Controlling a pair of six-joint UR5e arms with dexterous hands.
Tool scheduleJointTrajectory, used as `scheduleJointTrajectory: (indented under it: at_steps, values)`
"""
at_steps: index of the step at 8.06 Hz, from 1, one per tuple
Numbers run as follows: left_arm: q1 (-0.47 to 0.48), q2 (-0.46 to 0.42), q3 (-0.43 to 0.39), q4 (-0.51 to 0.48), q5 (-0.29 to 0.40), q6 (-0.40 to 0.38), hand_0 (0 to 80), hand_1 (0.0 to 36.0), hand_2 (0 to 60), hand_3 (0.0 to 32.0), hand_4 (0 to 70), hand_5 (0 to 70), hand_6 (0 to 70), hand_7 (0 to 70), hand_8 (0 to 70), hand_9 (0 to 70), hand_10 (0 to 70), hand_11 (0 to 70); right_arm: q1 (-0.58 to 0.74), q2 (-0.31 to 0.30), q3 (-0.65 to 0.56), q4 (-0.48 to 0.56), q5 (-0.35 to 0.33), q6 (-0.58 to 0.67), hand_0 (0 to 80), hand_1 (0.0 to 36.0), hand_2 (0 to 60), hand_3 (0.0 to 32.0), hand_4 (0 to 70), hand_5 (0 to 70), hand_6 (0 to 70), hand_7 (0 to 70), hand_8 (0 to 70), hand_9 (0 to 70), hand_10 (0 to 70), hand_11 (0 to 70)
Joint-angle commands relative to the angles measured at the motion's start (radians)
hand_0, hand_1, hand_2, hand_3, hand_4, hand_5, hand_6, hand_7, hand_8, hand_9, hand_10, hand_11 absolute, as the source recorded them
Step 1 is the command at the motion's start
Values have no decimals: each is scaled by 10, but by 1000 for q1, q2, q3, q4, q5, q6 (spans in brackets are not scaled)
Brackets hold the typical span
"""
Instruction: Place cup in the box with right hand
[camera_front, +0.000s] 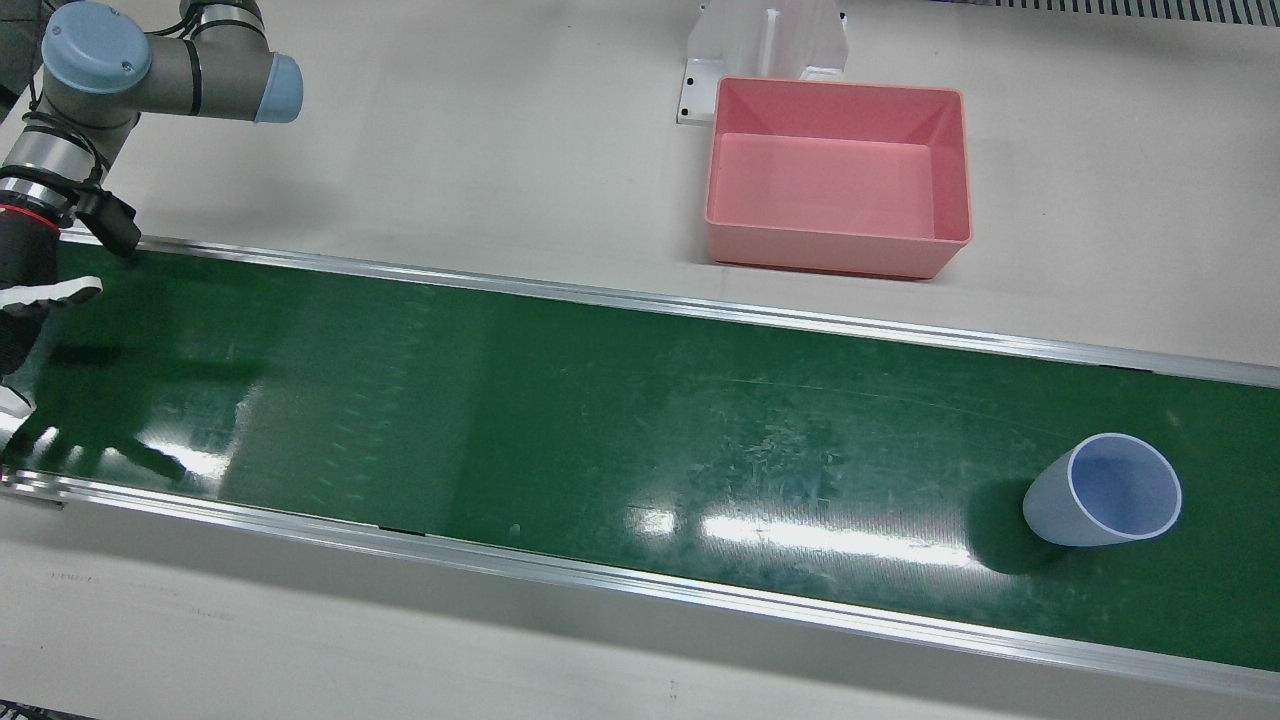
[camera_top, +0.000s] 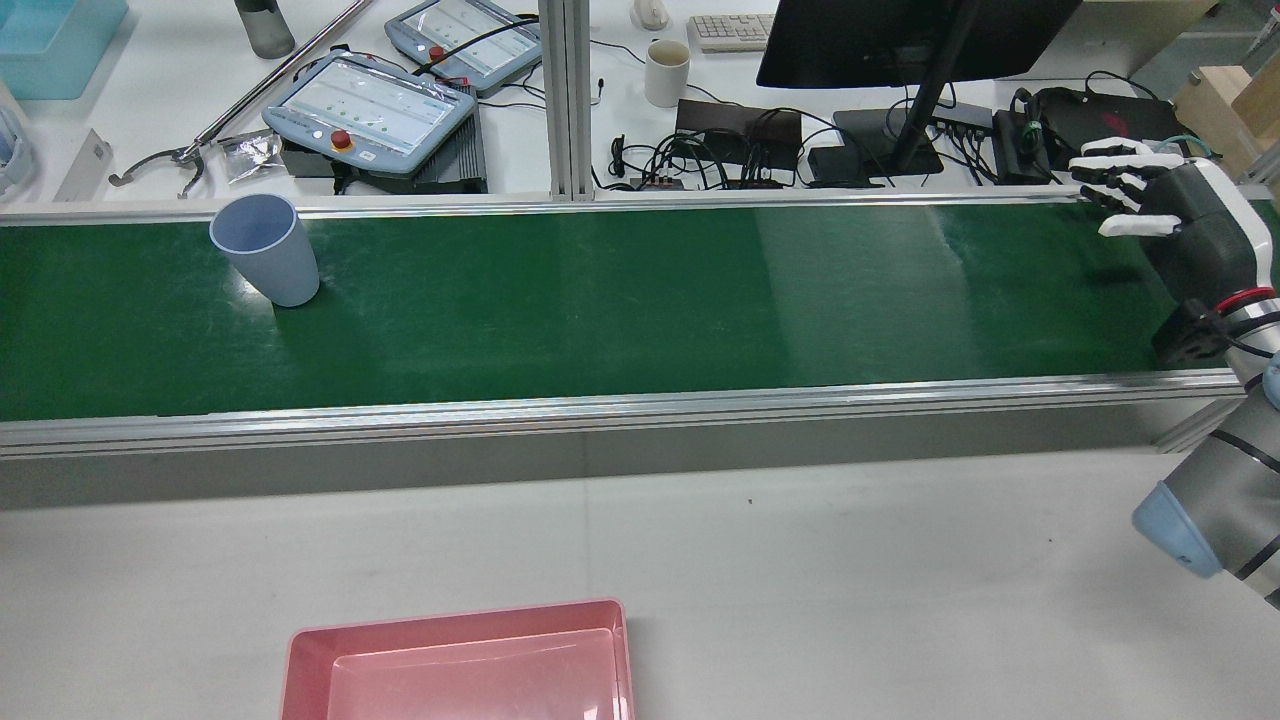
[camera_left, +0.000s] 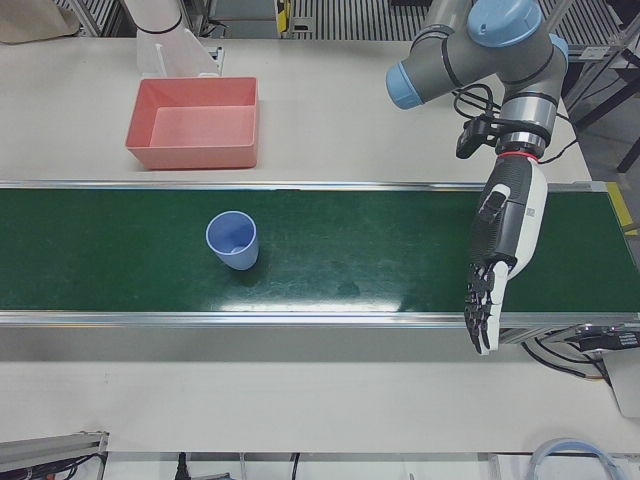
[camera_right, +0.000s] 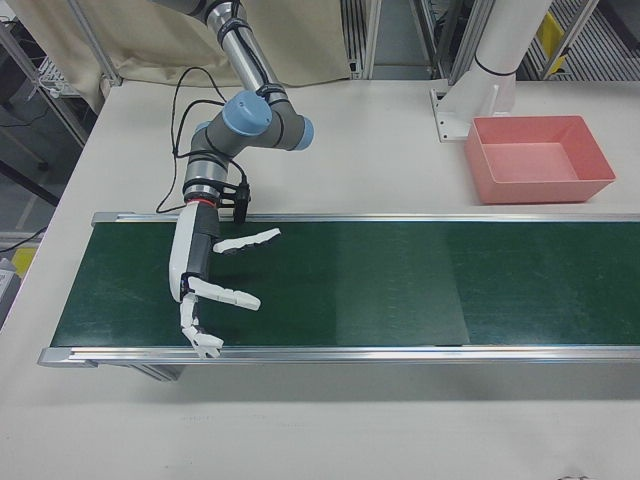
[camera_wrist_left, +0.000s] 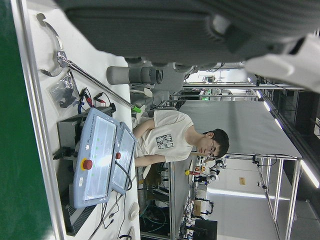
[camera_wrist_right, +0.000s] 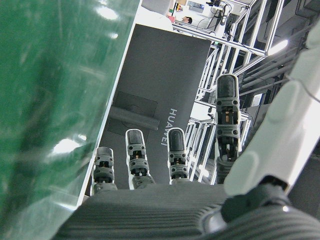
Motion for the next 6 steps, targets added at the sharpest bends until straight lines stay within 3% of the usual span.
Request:
scheduleJointTrajectory:
  at_steps: [1,6]
  values:
    - [0,0,0,0,0,0,0,0,0,0,0,0,0,0,0,0,0,0,-3,0,0,-1,0,1,495,12,0,230,453,47,62,418,167,212,99,143]
    - [0,1,0,0,0,0,0,0,0,0,0,0,0,0,0,0,0,0,-3,-1,-2,-1,0,0,495,14,0,254,420,48,58,408,167,210,97,142]
